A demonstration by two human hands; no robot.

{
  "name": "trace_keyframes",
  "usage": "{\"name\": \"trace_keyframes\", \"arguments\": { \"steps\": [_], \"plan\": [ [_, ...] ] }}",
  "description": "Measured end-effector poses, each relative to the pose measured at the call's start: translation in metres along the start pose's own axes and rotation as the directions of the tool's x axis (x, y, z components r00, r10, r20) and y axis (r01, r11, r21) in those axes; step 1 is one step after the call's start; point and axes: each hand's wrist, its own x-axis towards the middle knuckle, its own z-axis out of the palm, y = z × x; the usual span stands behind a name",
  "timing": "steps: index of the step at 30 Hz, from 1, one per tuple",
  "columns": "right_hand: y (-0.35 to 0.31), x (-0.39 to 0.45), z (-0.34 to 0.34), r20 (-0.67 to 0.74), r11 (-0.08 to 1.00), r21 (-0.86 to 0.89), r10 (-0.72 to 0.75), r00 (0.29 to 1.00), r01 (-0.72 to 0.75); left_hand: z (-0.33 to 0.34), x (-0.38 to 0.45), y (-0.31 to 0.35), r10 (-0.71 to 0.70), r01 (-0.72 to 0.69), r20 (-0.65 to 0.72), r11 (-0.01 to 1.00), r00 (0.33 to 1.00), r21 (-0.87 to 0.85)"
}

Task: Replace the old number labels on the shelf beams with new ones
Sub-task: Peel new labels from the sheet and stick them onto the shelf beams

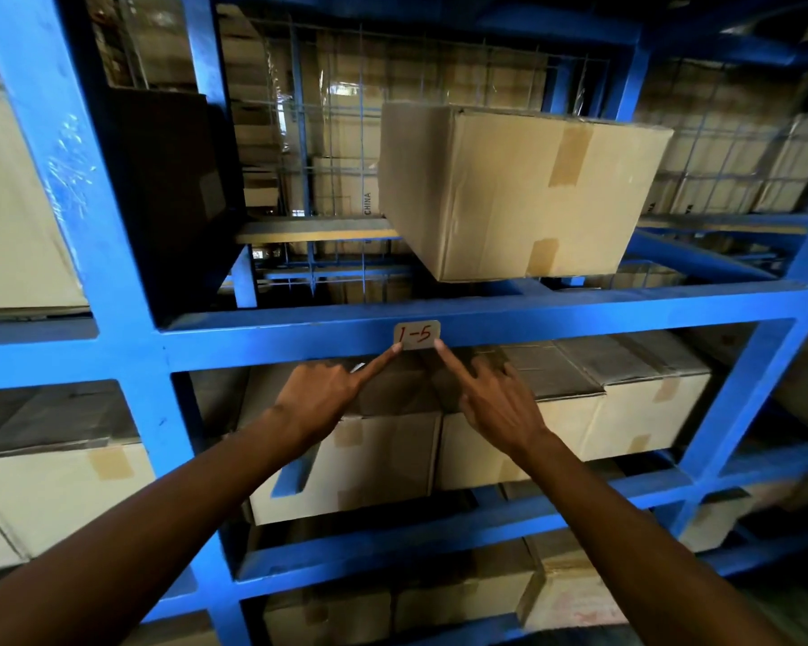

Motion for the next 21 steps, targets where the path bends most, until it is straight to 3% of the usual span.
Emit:
{"name": "trace_keyframes", "arguments": {
  "steps": [7,11,14,18,21],
  "plan": [
    [0.0,0.008,-0.007,0.02,0.998,-0.043,0.044,0.999,-0.043,0.004,0.0,-0.003,-0.021,0.024,0.025,0.994,0.999,-0.103],
    [-0.01,0.003,-0.004,0.017,0.993,-0.103,0.066,0.998,-0.064,-0.002,-0.018,-0.01,-0.07,0.092,0.074,0.931,0.995,-0.353],
    [-0.024,-0.006,-0.001,0.0,0.988,-0.112,0.108,0.994,-0.108,-0.003,-0.04,-0.028,-0.046,0.071,0.054,0.725,0.997,-0.685],
    [-0.05,-0.011,-0.017,-0.057,0.946,0.268,0.203,0.978,-0.181,-0.008,-0.064,-0.049,-0.159,0.098,0.044,0.352,0.986,-0.931],
    [-0.084,-0.01,-0.033,0.042,0.649,0.711,0.347,0.937,-0.273,-0.023,-0.08,-0.052,-0.206,0.12,0.09,0.137,0.974,-0.983]
  ]
}}
